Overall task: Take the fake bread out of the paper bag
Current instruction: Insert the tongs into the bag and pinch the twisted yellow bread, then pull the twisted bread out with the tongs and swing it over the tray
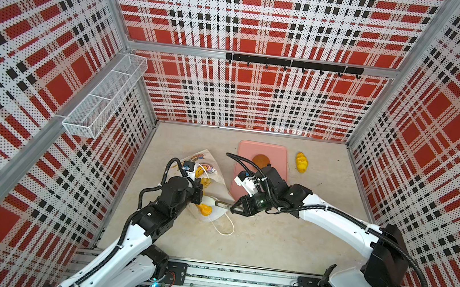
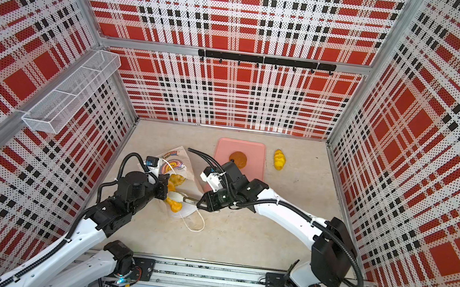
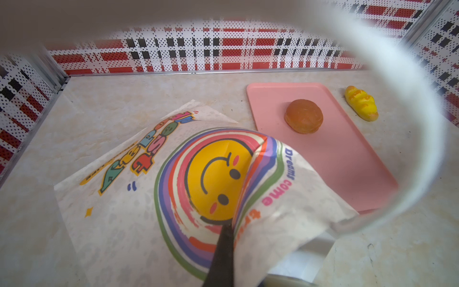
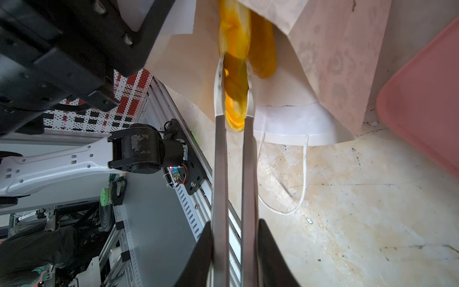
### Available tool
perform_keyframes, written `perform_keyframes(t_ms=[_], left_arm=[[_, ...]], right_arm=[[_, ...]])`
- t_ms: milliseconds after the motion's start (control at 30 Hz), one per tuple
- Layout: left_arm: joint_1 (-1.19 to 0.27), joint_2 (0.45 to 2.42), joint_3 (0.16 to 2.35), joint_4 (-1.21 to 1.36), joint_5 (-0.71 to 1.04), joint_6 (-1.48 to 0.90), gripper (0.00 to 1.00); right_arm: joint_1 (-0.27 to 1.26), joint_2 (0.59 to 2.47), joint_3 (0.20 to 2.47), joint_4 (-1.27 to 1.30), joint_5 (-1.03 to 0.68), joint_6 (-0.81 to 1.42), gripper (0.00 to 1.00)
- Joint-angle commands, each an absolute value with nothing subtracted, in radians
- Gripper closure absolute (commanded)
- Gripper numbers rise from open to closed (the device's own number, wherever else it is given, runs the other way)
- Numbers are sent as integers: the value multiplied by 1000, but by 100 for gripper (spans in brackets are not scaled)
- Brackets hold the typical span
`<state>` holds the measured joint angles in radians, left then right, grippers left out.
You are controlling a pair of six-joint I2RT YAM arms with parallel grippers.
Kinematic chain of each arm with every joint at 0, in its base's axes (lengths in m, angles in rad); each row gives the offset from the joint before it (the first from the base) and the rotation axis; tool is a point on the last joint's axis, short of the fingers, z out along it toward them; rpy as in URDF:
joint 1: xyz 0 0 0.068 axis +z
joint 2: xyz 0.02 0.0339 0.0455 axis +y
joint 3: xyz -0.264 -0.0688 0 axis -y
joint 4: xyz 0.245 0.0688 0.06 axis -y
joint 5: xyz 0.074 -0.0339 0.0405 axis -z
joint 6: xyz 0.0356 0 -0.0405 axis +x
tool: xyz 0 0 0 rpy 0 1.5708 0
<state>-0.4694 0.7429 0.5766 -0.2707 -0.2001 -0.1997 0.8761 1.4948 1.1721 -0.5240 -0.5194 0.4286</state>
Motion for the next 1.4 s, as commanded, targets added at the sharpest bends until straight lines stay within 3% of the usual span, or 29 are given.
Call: perform_keyframes(t_ms=[0,400,733,967,1200,1367], left_arm=[[-477,723,572,-255,-212,-210,100],[-481,712,582,-299,-337,-228,100],[-468,709,589,-298,-364,-236,100],[-460,704,589,-294,-356,-239,100],[-452,697,589,-295,-344,-233,100],[-452,695,590,-296,-339,-230,100]], right_arm=[[877,1447,1148,-527,-502,401,100],[916,1251,1044,-622,-480,440,100],[1004,978,895,-718,-407,627,100],[1054,746,865,-799,-210,747,100],[992,974,1171,-816,-138,598,100],[786,1073,1348,-782,-226,535,100]])
